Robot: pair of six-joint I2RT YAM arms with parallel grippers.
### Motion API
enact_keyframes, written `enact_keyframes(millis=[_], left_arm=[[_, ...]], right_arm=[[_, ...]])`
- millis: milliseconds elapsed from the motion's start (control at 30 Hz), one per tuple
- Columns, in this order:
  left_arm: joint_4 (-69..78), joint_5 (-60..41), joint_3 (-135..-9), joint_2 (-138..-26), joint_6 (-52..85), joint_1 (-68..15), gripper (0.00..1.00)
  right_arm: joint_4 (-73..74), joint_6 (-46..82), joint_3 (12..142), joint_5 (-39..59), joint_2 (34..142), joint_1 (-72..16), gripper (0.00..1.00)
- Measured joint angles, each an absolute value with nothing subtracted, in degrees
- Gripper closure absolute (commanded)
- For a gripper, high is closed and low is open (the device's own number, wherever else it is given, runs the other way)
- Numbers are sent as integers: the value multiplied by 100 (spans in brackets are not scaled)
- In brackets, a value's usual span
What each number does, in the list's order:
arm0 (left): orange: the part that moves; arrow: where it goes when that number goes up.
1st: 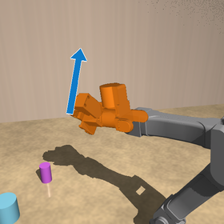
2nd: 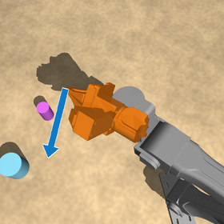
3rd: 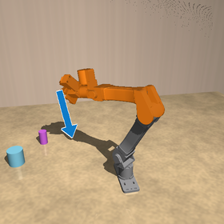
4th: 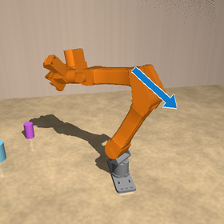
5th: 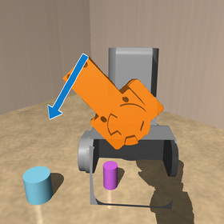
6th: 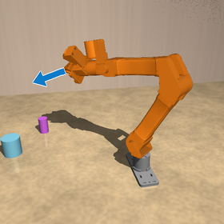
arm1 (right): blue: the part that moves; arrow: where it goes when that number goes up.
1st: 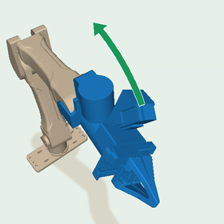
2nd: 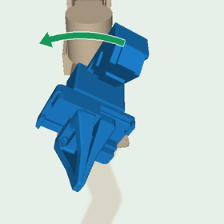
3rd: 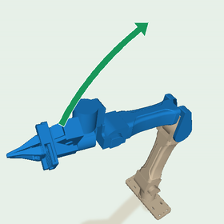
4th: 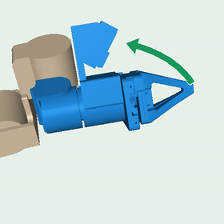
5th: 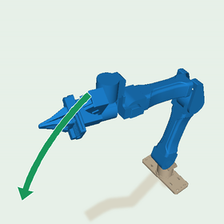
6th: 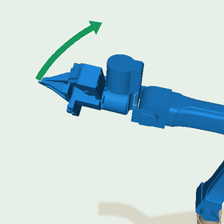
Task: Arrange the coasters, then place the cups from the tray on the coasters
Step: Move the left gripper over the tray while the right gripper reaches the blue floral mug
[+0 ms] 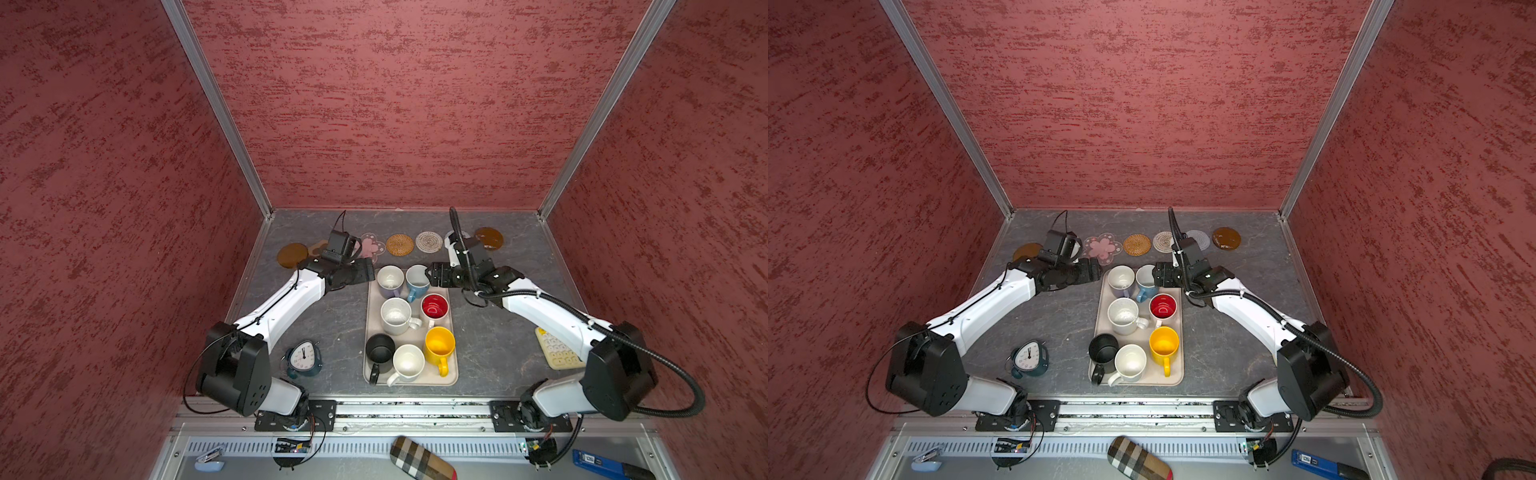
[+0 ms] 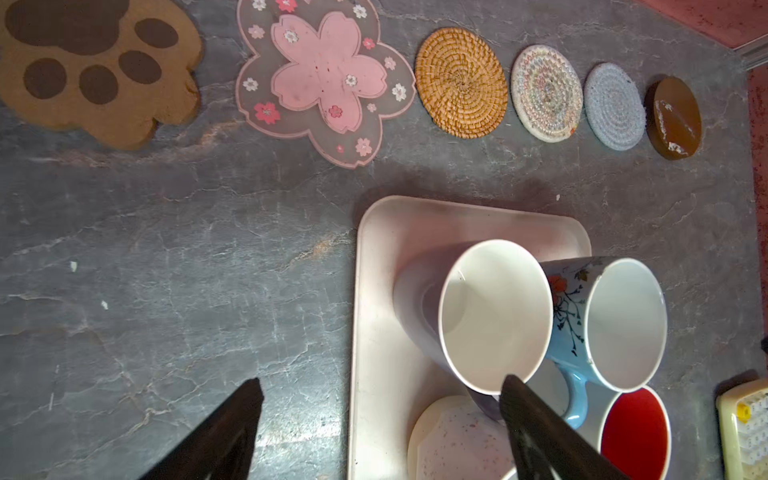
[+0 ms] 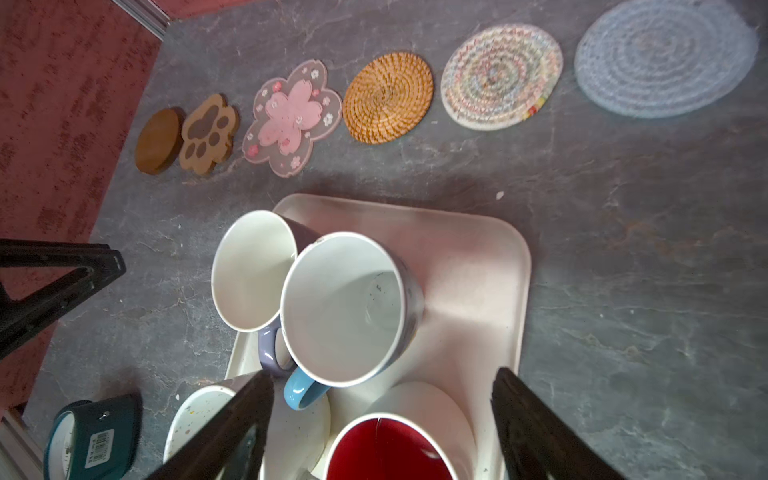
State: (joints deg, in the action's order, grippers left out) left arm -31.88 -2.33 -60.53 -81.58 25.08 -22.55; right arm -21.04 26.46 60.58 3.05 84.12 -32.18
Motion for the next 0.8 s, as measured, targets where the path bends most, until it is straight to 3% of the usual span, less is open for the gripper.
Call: enact_keyframes(millis=[100, 333, 800], left_arm=[[-2849, -137, -5655, -7933, 2624, -2399, 0], [-2161, 23, -5135, -7819, 2812, -2530, 0], [-1293, 172, -4790, -7863, 2912, -2574, 0]], right_arm=[[-2128, 2679, 6058, 185, 8680, -3433, 17], [-2189, 2746, 6058, 40, 8768, -3750, 11], [-2231, 2982, 6267, -141, 9406, -3922, 9]])
